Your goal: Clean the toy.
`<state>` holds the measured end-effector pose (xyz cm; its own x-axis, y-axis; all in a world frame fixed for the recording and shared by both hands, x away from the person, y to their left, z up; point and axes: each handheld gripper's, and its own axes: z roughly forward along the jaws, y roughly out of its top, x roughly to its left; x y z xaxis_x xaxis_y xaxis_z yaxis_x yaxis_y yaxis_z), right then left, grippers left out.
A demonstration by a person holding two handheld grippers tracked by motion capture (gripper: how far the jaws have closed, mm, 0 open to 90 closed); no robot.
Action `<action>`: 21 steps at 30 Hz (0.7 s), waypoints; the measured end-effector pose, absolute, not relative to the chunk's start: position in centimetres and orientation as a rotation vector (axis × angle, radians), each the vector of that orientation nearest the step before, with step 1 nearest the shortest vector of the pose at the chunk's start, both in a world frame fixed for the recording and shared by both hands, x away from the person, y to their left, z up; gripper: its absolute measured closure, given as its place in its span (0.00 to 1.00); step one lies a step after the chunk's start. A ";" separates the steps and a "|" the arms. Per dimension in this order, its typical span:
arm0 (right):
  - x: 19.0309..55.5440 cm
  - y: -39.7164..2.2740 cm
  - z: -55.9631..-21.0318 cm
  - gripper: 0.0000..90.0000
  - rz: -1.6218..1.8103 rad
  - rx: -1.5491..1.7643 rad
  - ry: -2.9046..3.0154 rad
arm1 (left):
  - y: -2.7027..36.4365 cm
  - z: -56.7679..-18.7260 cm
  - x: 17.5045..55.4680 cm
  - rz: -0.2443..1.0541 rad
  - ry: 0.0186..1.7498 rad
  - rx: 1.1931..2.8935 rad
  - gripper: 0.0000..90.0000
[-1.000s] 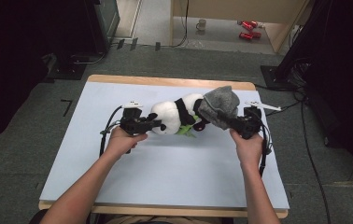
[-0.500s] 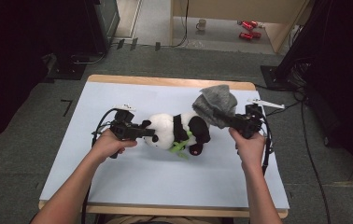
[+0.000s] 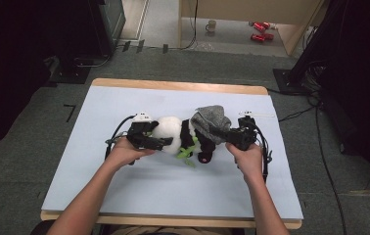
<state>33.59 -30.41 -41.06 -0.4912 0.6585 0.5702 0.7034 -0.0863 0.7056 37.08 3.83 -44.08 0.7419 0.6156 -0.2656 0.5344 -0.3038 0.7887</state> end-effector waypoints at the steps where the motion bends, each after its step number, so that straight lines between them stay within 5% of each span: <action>1: 33.6 -30.6 -41.2 0.87 -1.676 -1.569 -2.086 | 4.1 -44.2 37.1 0.102 0.875 1.967 0.26; 7: 34.1 -31.5 -42.0 0.86 -1.675 -1.584 -2.029 | 4.9 -44.4 36.6 0.090 0.867 1.966 0.36; 13: 34.5 -31.5 -44.2 0.88 -1.257 -1.788 -2.299 | 5.3 -44.7 36.8 0.072 0.879 1.940 0.35; 21: 34.6 -31.1 -46.0 0.88 -1.200 -1.819 -2.263 | 5.4 -44.8 37.1 0.051 0.897 1.914 0.35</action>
<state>34.56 -31.11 -45.96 -0.3295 0.8342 0.4422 0.8340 0.0376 0.5505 37.10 5.39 -44.82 0.7259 0.6034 -0.3302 0.5621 -0.2437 0.7903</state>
